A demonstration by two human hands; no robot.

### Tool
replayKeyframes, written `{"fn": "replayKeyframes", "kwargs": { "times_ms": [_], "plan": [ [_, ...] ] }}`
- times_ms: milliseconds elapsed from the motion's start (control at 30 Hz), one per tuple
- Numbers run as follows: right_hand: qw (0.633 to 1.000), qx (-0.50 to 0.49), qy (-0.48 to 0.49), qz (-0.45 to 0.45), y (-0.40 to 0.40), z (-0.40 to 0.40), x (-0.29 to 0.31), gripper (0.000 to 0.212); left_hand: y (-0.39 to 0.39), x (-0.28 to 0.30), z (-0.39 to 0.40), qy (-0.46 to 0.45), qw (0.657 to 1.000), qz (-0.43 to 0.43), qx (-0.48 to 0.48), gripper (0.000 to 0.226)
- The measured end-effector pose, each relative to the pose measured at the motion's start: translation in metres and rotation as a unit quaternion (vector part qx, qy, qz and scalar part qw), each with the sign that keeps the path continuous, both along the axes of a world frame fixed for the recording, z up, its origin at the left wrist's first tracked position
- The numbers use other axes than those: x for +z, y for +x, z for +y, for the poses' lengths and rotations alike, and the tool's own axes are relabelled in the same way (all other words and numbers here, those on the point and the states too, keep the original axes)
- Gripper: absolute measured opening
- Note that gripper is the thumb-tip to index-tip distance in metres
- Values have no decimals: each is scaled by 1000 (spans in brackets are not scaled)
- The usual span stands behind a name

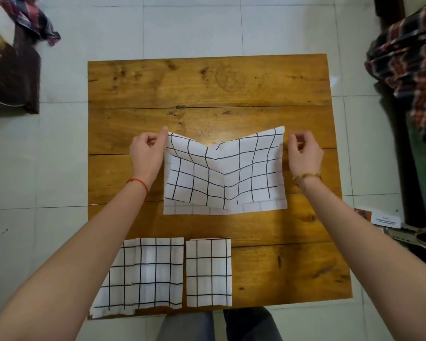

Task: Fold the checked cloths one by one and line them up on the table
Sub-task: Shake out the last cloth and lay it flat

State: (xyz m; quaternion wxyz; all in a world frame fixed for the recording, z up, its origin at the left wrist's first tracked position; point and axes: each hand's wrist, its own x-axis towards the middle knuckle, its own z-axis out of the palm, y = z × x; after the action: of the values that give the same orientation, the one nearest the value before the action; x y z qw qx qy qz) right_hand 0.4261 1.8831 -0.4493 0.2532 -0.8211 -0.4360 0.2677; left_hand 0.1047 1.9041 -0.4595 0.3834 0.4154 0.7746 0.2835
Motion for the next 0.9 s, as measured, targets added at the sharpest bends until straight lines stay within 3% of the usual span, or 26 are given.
{"fn": "replayKeyframes", "kwargs": {
  "times_ms": [167,267,433,667,900],
  "plan": [
    [995,-58,-72,48,-5,34,-12,33,2,-12,9,-73,996,-11,53,35],
    [992,-79,-72,65,-9,38,-16,29,3,-16,10,-98,992,-35,64,42],
    [990,-114,-27,81,-13,34,-15,22,0,-20,7,-90,993,-54,53,32],
    [988,-80,-54,123,-13,36,-18,26,-3,-19,1,-48,995,-75,35,48],
    [984,-87,-27,155,-14,42,-18,14,-5,-19,-1,-35,994,-95,40,40]
  ]
}}
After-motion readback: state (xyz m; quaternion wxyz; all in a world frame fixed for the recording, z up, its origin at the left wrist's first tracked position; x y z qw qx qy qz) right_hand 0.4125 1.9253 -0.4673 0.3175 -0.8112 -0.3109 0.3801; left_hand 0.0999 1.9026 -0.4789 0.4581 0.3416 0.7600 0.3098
